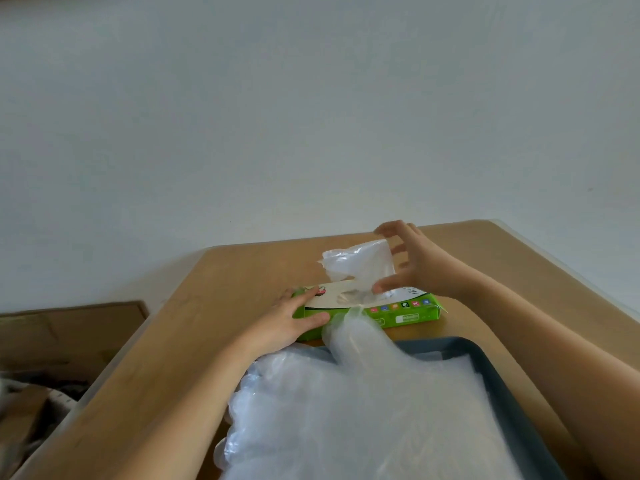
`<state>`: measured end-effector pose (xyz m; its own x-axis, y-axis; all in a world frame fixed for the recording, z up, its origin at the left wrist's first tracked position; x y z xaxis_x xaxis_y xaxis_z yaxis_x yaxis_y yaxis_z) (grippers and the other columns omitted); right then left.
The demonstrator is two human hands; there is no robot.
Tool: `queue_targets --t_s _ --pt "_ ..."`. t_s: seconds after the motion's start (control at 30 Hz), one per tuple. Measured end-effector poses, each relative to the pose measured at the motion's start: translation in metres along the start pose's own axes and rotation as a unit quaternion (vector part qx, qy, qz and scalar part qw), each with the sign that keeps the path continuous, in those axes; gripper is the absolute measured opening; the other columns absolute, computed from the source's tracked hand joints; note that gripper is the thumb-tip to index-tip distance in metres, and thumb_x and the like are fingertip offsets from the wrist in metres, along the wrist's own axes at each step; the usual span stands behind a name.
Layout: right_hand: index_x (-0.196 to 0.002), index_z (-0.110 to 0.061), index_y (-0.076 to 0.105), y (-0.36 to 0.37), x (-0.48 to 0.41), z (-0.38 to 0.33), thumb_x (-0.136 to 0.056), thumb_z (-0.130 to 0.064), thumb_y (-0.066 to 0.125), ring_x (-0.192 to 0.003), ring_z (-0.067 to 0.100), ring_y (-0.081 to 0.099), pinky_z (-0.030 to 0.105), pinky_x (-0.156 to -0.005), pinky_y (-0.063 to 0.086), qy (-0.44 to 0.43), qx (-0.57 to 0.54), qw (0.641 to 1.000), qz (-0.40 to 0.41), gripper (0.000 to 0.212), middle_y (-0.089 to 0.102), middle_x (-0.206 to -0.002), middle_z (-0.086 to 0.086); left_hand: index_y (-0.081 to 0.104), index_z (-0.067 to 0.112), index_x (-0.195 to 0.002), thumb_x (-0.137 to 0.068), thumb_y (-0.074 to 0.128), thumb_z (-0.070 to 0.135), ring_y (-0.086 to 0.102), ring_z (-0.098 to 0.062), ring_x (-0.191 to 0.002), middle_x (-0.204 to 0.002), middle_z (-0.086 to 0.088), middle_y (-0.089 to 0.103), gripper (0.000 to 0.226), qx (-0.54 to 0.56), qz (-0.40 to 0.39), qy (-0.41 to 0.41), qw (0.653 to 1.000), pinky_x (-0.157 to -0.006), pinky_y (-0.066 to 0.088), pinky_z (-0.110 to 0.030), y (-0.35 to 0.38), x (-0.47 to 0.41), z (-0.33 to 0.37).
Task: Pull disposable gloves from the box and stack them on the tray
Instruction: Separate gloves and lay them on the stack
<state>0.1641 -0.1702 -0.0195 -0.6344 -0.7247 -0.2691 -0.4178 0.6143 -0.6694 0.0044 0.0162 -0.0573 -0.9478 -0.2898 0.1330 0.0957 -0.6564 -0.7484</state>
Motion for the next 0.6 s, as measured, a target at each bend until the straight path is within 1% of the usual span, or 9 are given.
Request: queue_targets --t_s 0.07,0.13,0.2,0.27,0.3,0.37,0.43,0.53,0.6 --pt "-0.109 -0.02 0.05 0.002 0.0 0.0 -0.066 -0.024 0.086 -0.089 0.013 0.056 0.025 -0.078 0.052 -0.009 0.037 0.996 0.08 0.056 0.052 -0.106 -0.003 0.037 0.04 -0.142 -0.09 0.058 0.046 0.025 -0.015 -0.143 -0.154 0.004 0.027 0.057 0.025 0.002 0.001 1.0 -0.111 0.023 -0.025 -0.002 -0.001 -0.002" --pt "-0.091 -0.012 0.059 0.001 0.0 -0.003 -0.072 -0.008 0.08 -0.076 0.016 0.06 0.017 -0.067 0.051 0.01 -0.033 0.987 0.16 0.029 0.063 -0.087 0.002 0.048 0.034 -0.137 -0.088 0.064 0.038 0.044 -0.008 -0.125 -0.138 0.009 0.046 0.051 0.05 0.032 0.011 0.998 -0.093 0.037 -0.011 -0.01 0.002 0.003" --pt "-0.083 -0.009 0.066 -0.001 0.0 -0.004 -0.071 -0.001 0.079 -0.07 0.016 0.065 0.012 -0.063 0.053 0.023 -0.107 0.976 0.19 0.019 0.068 -0.077 0.007 0.06 0.028 -0.124 -0.087 0.068 0.028 0.05 -0.004 -0.113 -0.123 0.012 0.056 0.037 0.082 0.099 0.021 0.991 -0.082 0.038 -0.007 -0.024 0.006 0.011" --pt "-0.08 -0.009 0.069 -0.004 0.001 -0.006 -0.072 0.003 0.077 -0.068 0.017 0.069 0.017 -0.067 0.057 0.033 -0.15 0.97 0.187 0.016 0.071 -0.075 0.009 0.069 0.024 -0.102 -0.085 0.071 0.022 0.06 -0.006 -0.098 -0.106 0.009 0.067 0.018 0.131 0.147 0.041 0.98 -0.081 0.045 -0.016 -0.035 0.01 0.02" --pt "-0.079 -0.01 0.069 -0.003 0.0 -0.006 -0.074 0.004 0.075 -0.068 0.018 0.07 0.021 -0.069 0.058 0.038 -0.165 0.97 0.175 0.016 0.072 -0.076 0.009 0.071 0.022 -0.094 -0.084 0.073 0.02 0.064 -0.006 -0.085 -0.092 0.006 0.071 0.011 0.147 0.145 0.046 0.977 -0.073 0.048 -0.016 -0.036 0.012 0.026" --pt "-0.08 -0.013 0.07 0.001 -0.002 -0.005 -0.079 0.006 0.069 -0.073 0.021 0.071 0.029 -0.073 0.06 0.041 -0.198 0.969 0.142 0.019 0.073 -0.079 0.01 0.073 0.018 -0.085 -0.082 0.075 0.017 0.061 -0.002 -0.065 -0.074 0.004 0.071 0.004 0.106 0.111 0.038 0.987 -0.058 0.047 -0.013 -0.03 0.011 0.04" --pt "-0.082 -0.015 0.068 0.004 -0.004 -0.004 -0.084 0.007 0.063 -0.076 0.025 0.071 0.034 -0.075 0.059 0.041 -0.233 0.965 0.116 0.023 0.072 -0.081 0.013 0.072 0.016 -0.085 -0.078 0.079 0.019 0.061 -0.002 -0.064 -0.076 0.002 0.07 0.01 0.059 0.091 0.022 0.994 -0.056 0.045 -0.012 -0.022 0.003 0.052" --pt "-0.095 -0.008 0.062 0.009 -0.004 -0.004 -0.088 0.007 0.057 -0.073 0.021 0.065 0.033 -0.076 0.059 0.055 -0.287 0.952 0.089 0.018 0.066 -0.079 0.015 0.067 0.018 -0.097 -0.074 0.082 0.029 0.06 -0.003 -0.076 -0.088 0.007 0.068 0.03 0.059 0.093 0.006 0.994 -0.063 0.046 -0.016 -0.015 -0.014 0.069" --pt "-0.108 -0.004 0.058 0.014 -0.004 -0.003 -0.091 0.004 0.055 -0.077 0.025 0.065 0.038 -0.08 0.057 0.074 -0.295 0.951 0.061 0.019 0.067 -0.086 0.018 0.065 0.019 -0.094 -0.08 0.077 0.027 0.06 -0.005 -0.075 -0.086 0.006 0.067 0.02 0.094 0.094 0.009 0.991 -0.062 0.047 -0.018 -0.01 -0.023 0.08"
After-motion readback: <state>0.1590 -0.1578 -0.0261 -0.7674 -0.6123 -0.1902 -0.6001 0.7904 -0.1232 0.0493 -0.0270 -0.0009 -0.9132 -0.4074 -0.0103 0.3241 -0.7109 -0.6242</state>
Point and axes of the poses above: each hand's wrist, its own x-axis away from the middle knuckle, its own y-axis out of the palm, z = x × y, the point moved 2 cm from there along -x, towards the middle knuckle
